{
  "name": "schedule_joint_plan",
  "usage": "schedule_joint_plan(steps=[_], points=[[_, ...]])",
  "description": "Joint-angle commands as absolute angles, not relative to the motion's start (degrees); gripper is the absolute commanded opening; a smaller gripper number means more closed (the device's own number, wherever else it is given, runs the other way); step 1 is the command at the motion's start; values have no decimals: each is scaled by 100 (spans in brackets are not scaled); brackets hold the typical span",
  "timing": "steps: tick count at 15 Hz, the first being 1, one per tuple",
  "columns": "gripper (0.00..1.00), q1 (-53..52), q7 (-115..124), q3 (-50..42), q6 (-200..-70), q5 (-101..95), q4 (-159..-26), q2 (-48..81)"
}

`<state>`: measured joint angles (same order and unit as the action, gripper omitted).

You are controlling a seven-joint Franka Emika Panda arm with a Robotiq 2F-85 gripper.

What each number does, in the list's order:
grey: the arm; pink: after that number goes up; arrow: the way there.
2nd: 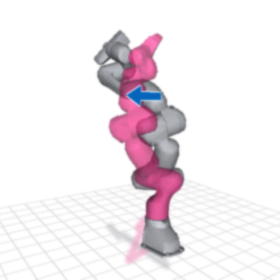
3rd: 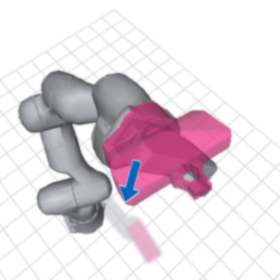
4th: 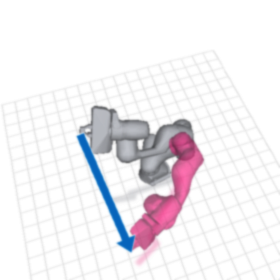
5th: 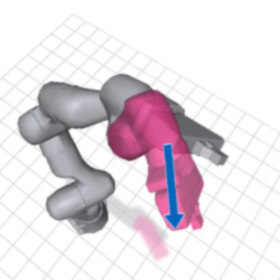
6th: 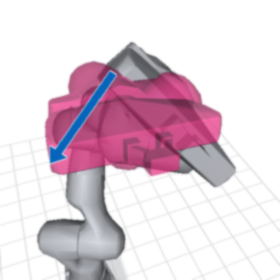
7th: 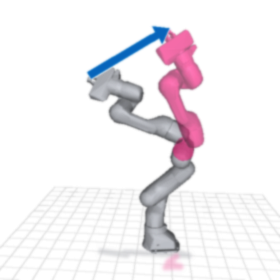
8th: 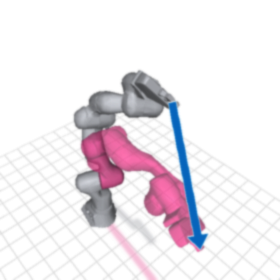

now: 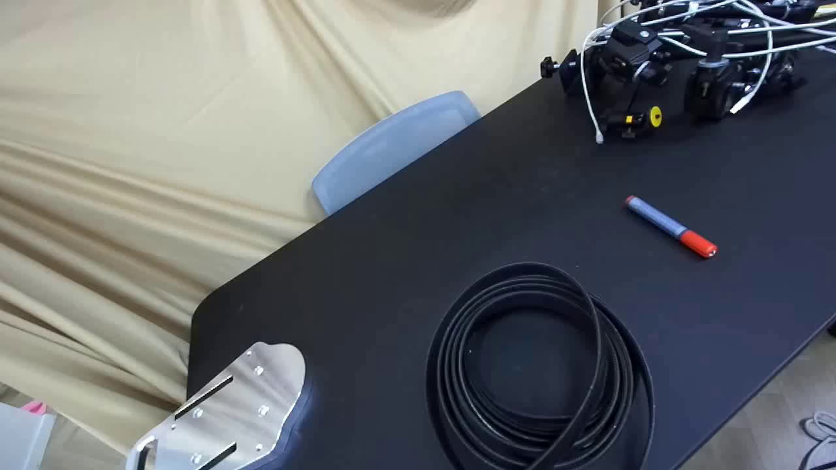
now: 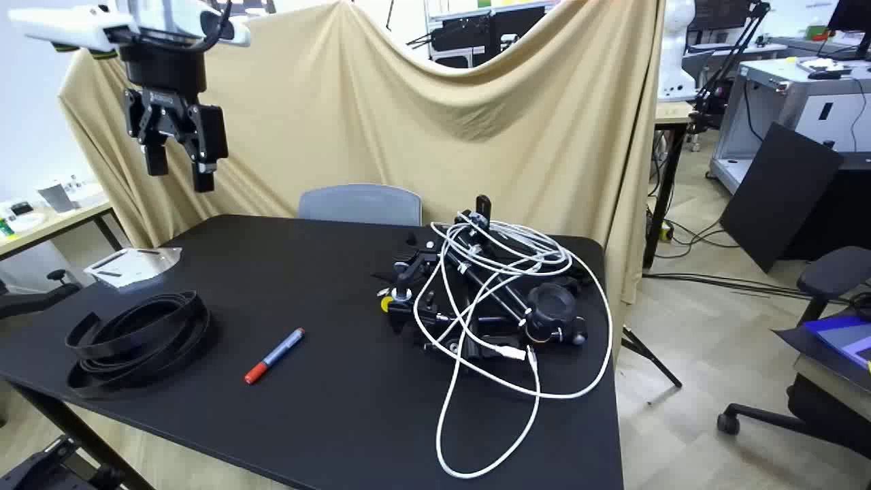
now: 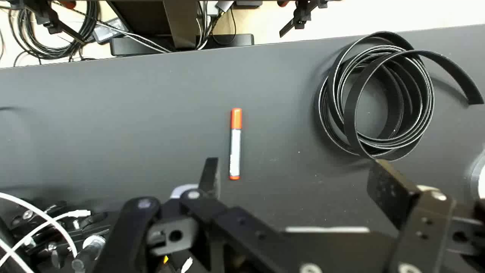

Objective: Move the marker away from you

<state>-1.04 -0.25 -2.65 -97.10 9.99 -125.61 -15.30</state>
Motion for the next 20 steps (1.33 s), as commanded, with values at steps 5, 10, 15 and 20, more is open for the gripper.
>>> schedule_joint_plan(steps=[5,10,15,20], points=[[100,-42,-38,-211,-9709,1009,-12549,-1525],[100,-42,-38,-211,-9709,1009,-12548,-1525],[100,-14,349,5,-11078,640,-12973,-1625],[100,-49,720,205,-12884,437,-13923,-1558]])
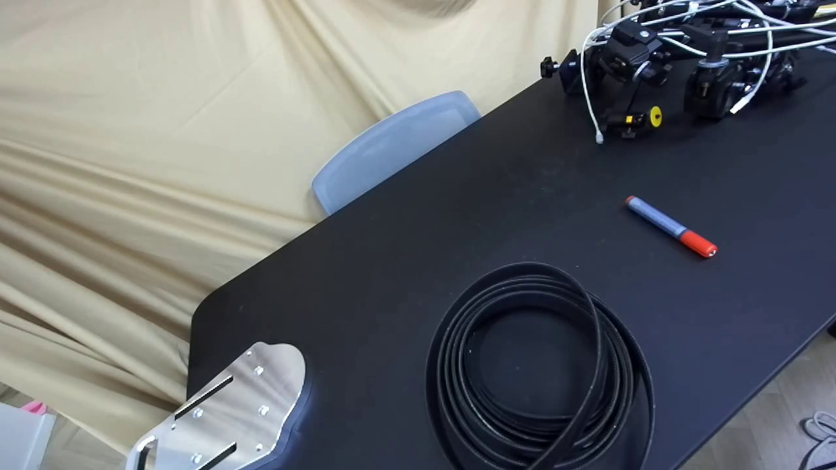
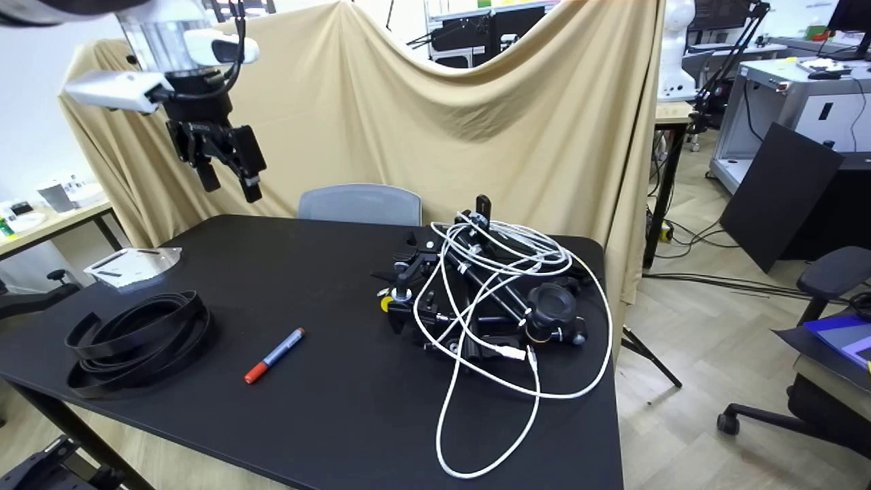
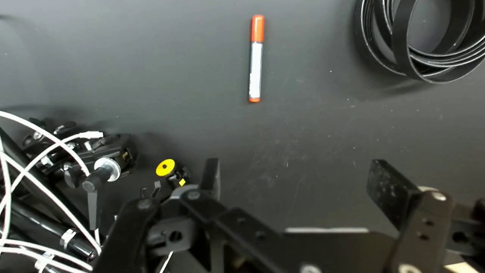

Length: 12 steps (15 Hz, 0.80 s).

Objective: Move the marker away from you

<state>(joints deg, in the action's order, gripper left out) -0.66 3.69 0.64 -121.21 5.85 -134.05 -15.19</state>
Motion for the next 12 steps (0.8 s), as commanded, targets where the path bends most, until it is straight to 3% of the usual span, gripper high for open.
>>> schedule_joint_plan(steps=[1,7,12], points=[[100,-62,797,243,-13192,440,-14119,-1540],[100,-112,1356,503,-15194,516,-15150,-1166],[100,-102,1745,603,-15923,408,-15588,-480]])
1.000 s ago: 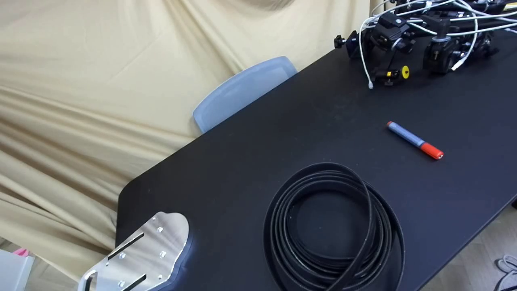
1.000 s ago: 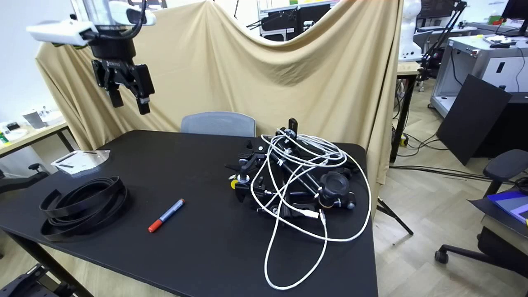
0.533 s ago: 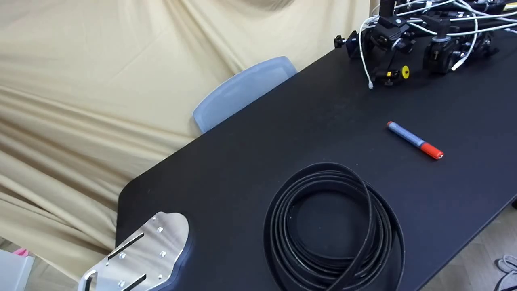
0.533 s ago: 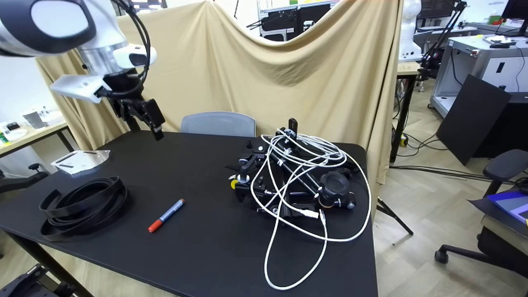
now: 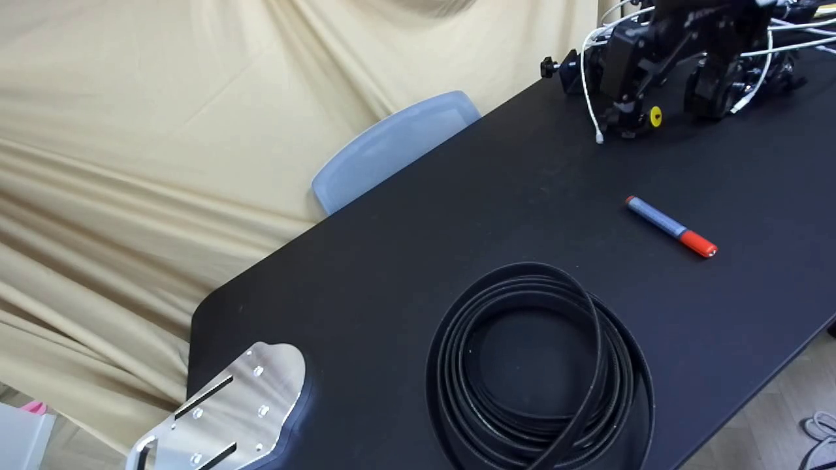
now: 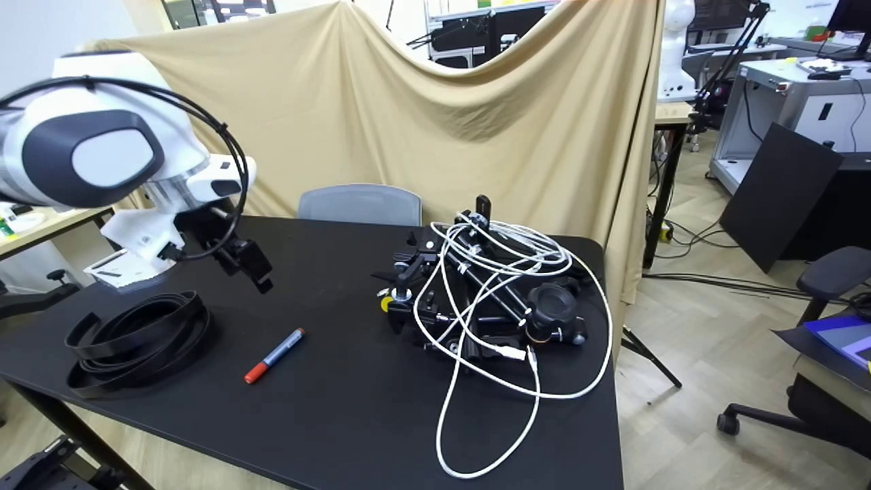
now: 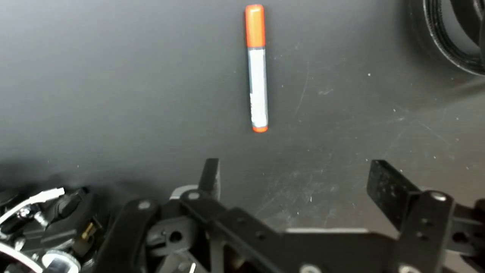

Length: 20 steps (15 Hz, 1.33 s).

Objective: Move the marker away from you

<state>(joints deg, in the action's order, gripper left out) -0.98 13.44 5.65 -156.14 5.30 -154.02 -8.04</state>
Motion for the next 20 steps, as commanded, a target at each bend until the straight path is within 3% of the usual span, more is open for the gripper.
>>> schedule_joint_plan(steps=[1,9,20], points=[[100,-113,1767,587,-15959,410,-15619,-337],[100,-321,1826,439,-16398,363,-15549,688],[100,-338,1549,236,-16492,325,-15398,987]])
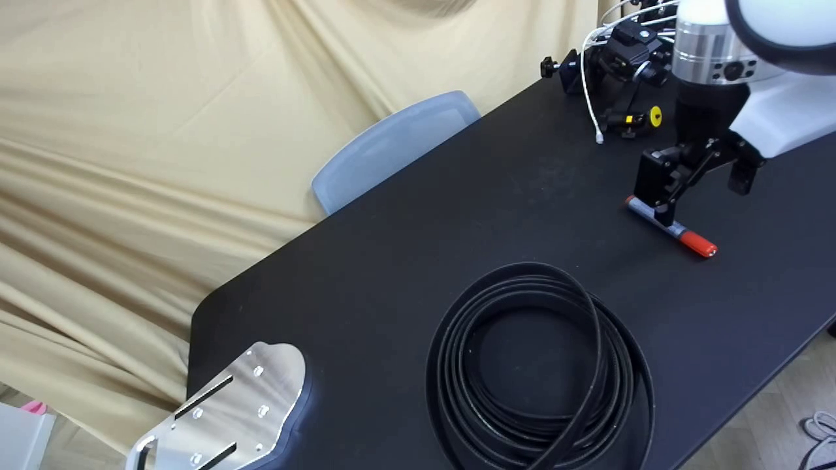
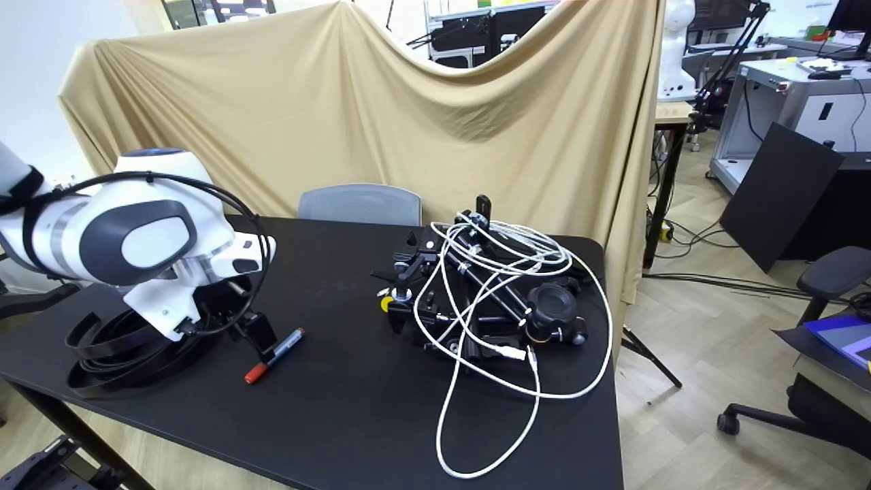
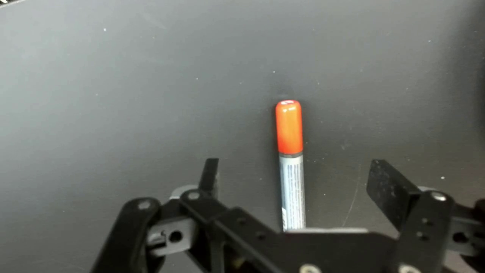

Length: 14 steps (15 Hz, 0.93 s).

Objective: Move the marker away from you

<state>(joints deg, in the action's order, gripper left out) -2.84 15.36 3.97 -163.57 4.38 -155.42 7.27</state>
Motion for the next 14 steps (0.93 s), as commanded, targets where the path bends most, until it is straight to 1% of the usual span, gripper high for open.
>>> schedule_joint_plan(steps=[1,7,11,12,13,14], points=[[100,-336,1514,218,-16531,324,-15371,1046],[100,-612,1602,-152,-16862,-226,-15106,1543],[100,-786,1544,-240,-16945,-174,-14870,1822],[75,-779,1494,-214,-16975,-121,-14829,1870],[74,-799,1493,-222,-16998,-96,-14791,1908],[67,-791,1473,-199,-17027,-59,-14764,1929]])
